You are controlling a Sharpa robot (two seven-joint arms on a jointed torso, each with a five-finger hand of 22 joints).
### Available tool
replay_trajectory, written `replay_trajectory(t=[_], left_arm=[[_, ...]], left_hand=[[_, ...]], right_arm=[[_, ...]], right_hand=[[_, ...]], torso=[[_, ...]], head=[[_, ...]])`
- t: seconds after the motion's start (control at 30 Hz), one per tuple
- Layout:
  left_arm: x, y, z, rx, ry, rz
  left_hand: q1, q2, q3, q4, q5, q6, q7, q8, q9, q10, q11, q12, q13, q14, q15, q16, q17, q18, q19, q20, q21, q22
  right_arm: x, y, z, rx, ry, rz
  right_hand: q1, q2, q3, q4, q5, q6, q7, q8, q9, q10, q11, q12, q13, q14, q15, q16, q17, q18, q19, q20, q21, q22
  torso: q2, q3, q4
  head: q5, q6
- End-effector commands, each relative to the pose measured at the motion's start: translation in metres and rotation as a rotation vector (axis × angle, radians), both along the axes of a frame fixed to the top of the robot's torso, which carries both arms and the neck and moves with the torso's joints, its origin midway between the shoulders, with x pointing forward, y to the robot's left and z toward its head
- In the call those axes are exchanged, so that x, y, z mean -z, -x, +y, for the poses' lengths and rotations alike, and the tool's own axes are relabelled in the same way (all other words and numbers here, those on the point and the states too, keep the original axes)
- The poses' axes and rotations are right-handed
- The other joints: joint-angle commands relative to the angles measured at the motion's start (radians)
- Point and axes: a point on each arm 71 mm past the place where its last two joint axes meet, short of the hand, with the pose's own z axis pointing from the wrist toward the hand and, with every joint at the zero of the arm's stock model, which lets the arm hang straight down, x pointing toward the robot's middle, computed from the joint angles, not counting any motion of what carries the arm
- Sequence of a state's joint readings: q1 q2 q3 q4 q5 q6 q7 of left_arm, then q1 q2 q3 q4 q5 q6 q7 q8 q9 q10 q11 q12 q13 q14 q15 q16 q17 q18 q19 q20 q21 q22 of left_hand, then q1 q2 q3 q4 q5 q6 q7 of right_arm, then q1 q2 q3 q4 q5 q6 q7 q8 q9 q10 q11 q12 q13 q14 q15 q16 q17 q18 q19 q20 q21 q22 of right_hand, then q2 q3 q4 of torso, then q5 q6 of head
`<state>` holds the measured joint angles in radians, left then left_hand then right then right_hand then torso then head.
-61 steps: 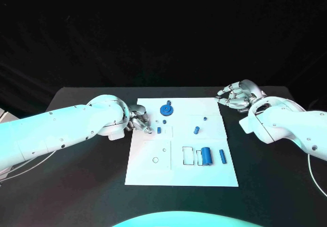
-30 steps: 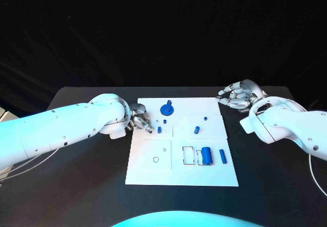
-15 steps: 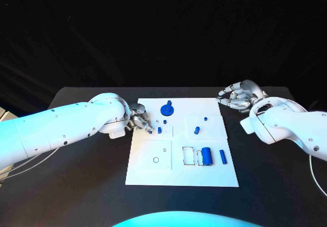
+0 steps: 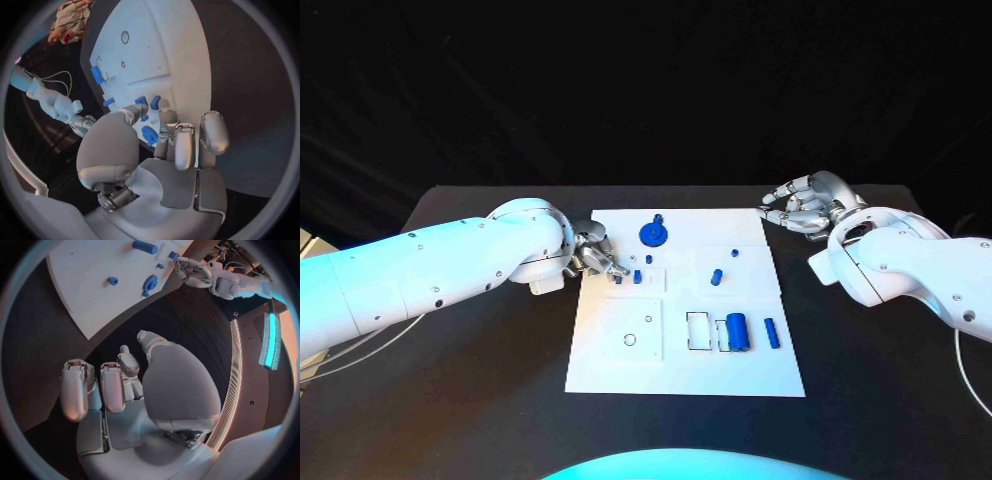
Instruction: Assemble the parts on the task board
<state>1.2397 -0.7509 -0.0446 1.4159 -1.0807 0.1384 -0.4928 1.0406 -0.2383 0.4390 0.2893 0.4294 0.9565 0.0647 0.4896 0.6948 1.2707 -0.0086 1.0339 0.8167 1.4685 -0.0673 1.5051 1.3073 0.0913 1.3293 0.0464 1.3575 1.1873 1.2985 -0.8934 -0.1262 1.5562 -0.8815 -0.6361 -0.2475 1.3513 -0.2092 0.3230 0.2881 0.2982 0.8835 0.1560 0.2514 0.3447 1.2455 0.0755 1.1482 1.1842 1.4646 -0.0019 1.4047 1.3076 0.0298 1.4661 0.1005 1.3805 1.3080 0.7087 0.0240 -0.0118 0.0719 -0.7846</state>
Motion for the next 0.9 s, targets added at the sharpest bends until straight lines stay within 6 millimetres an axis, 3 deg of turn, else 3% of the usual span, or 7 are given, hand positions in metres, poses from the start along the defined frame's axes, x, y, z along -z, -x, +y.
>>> replay_trajectory(t=[0.03,0.2,0.4,0.67,0.9], left_arm=[[0.009,0.001,0.007,-0.027,-0.048,0.02],[0.009,0.002,0.008,-0.034,-0.039,0.021],[0.007,0.001,0.008,-0.047,-0.019,0.012],[-0.006,-0.001,0.01,-0.092,0.087,-0.028],[-0.022,-0.003,0.012,-0.119,0.185,-0.07]], left_hand=[[-0.005,-0.006,-0.011,0.002,-0.009,0.0,0.007,-0.009,-0.002,-0.002,0.006,0.005,0.0,0.06,0.006,-0.005,0.095,-0.005,0.0,0.005,-0.006,-0.001],[-0.011,0.005,-0.05,0.003,-0.058,0.006,0.003,-0.003,0.001,0.002,0.003,0.013,0.008,0.061,0.004,-0.004,0.098,-0.005,0.001,0.003,-0.006,0.0],[-0.017,0.015,-0.069,0.004,-0.084,0.007,0.002,0.002,0.002,0.001,0.002,0.013,0.007,0.061,0.003,-0.004,0.097,-0.004,0.001,0.002,-0.007,-0.001],[-0.02,0.027,-0.075,0.004,-0.09,0.005,0.001,0.003,0.003,0.0,0.001,0.012,0.004,0.059,0.002,-0.006,0.091,-0.002,-0.004,0.002,-0.012,-0.009],[-0.002,0.035,-0.084,0.002,-0.088,-0.019,0.007,0.008,0.009,-0.031,0.007,-0.021,-0.037,0.047,0.006,-0.027,0.049,0.009,-0.04,0.004,-0.049,-0.066]], right_arm=[[0.001,0.0,0.001,-0.014,0.004,-0.001],[0.001,0.001,0.001,-0.013,0.004,0.0],[0.002,0.001,0.001,-0.014,0.004,0.001],[0.003,0.001,0.0,-0.014,0.003,0.004],[0.004,0.001,0.0,-0.012,0.003,0.005]], right_hand=[[-0.001,0.007,-0.008,0.0,0.004,-0.008,0.001,0.006,-0.002,-0.001,-0.005,-0.003,-0.001,0.047,-0.003,-0.005,0.034,0.015,0.006,0.001,-0.005,0.183],[-0.001,0.007,-0.008,0.0,0.004,-0.008,0.001,0.006,-0.002,-0.001,-0.005,-0.003,-0.001,0.047,-0.003,-0.005,0.034,0.015,0.006,0.001,-0.005,0.183],[-0.001,0.007,-0.008,0.0,0.004,-0.008,0.001,0.006,-0.002,-0.001,-0.005,-0.003,-0.001,0.047,-0.003,-0.005,0.034,0.015,0.006,0.001,-0.005,0.183],[-0.001,0.007,-0.008,0.0,0.004,-0.008,0.001,0.006,-0.002,-0.001,-0.005,-0.003,-0.001,0.047,-0.003,-0.005,0.034,0.015,0.006,0.001,-0.005,0.183],[-0.005,0.009,-0.009,0.001,0.005,-0.009,0.001,0.006,-0.002,-0.001,-0.005,-0.004,-0.002,0.047,-0.002,-0.006,0.033,0.015,0.006,0.001,-0.006,0.182]], torso=[[0.001,-0.0002,-0.0007],[0.001,-0.0001,-0.0005],[0.001,0.0002,-0.0008],[0.001,-0.0002,-0.0014],[0.001,0.0006,-0.0006]], head=[[0.0,-0.001],[-0.001,-0.001],[0.0,-0.001],[-0.004,0.003],[-0.005,0.003]])
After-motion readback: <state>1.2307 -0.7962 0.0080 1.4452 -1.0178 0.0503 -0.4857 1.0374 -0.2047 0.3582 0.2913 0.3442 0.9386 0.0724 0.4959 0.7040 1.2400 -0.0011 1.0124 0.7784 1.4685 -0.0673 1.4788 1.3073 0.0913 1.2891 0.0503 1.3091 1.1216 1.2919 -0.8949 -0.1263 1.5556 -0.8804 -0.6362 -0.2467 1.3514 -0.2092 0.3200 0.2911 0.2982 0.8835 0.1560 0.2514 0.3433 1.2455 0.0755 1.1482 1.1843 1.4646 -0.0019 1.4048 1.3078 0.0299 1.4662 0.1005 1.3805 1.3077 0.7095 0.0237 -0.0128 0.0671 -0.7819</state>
